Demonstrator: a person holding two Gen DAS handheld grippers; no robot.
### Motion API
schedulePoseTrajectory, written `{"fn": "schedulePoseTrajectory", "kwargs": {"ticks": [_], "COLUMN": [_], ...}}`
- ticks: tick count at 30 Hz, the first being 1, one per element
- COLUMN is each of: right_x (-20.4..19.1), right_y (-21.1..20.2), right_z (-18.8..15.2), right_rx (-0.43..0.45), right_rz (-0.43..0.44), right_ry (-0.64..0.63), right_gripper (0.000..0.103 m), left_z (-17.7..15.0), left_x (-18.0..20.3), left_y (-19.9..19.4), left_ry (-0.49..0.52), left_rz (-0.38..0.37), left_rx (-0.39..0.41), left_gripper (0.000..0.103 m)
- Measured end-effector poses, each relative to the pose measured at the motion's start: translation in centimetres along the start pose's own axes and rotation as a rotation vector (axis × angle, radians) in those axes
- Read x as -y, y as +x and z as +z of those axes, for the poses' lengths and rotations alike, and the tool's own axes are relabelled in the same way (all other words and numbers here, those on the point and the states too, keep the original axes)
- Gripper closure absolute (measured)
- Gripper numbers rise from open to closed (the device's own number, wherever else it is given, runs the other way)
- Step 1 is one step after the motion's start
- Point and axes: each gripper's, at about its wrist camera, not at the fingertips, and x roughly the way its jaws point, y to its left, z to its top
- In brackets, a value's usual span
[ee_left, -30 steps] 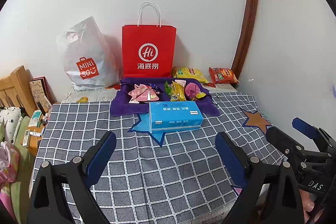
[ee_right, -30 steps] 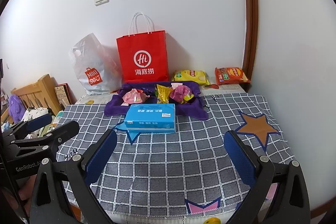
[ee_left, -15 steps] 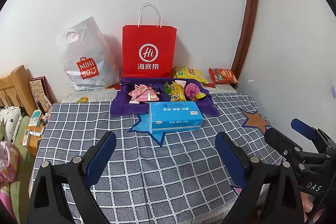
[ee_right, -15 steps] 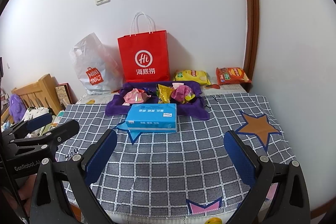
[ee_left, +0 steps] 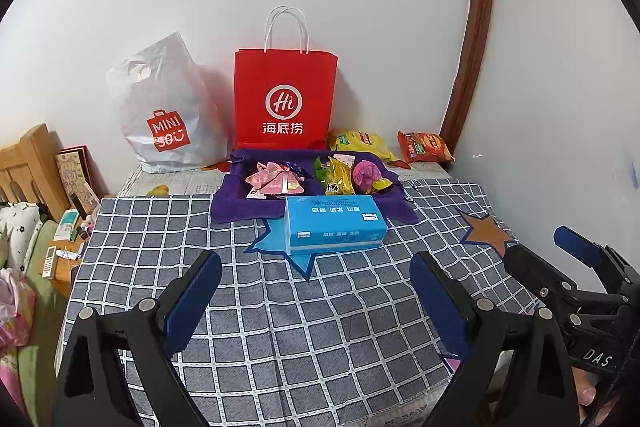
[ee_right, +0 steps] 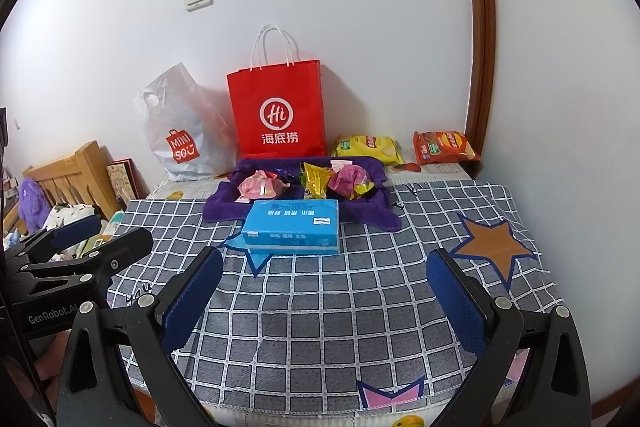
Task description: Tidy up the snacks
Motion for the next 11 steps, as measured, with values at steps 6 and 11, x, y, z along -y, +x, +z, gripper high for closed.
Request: {"fn": "schedulePoseTrajectory", "kwargs": {"ticks": [6,11], "right_x": [-0.02,0.16], "right_y": [-0.07,0.11], "right_z": [0.01,0.12], "right_rx": [0.002,0.007], "right_rz": [0.002,-0.002], "right_ry": [-0.006,-0.016], "right_gripper": [0.002,0.002], "left_z": [0.06,0.17], "left_x": [0.01,-0.15], "left_y": [-0.04,0.29], "left_ry": [-0.001,-0.009], "left_rz": [0.003,-0.011], "left_rx": [-0.002,-0.01], "left_gripper": [0.008,0.008]}}
